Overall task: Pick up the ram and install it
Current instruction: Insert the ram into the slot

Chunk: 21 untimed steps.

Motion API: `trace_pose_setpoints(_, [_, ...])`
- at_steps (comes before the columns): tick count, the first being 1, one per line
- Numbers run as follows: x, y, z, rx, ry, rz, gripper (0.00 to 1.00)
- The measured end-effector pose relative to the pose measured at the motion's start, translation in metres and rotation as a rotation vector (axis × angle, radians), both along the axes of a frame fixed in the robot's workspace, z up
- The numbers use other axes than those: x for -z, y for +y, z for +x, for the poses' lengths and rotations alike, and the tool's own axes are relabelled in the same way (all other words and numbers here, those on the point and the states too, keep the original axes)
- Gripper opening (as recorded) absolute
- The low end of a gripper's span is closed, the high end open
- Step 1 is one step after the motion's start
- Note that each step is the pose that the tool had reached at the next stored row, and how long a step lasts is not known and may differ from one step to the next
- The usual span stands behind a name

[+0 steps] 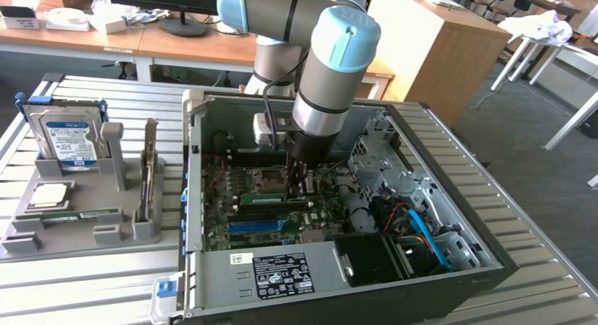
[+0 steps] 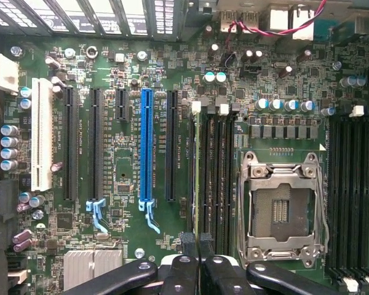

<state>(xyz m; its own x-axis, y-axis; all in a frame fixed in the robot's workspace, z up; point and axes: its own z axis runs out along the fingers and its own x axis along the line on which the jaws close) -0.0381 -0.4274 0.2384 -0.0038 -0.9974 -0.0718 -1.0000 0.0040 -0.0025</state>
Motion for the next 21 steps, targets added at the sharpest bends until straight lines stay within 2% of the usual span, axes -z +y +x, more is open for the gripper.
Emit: trace_pose_setpoints(21, [0.0027, 0.0016, 0.0000, 0.000, 0.0000, 0.0001, 0.12])
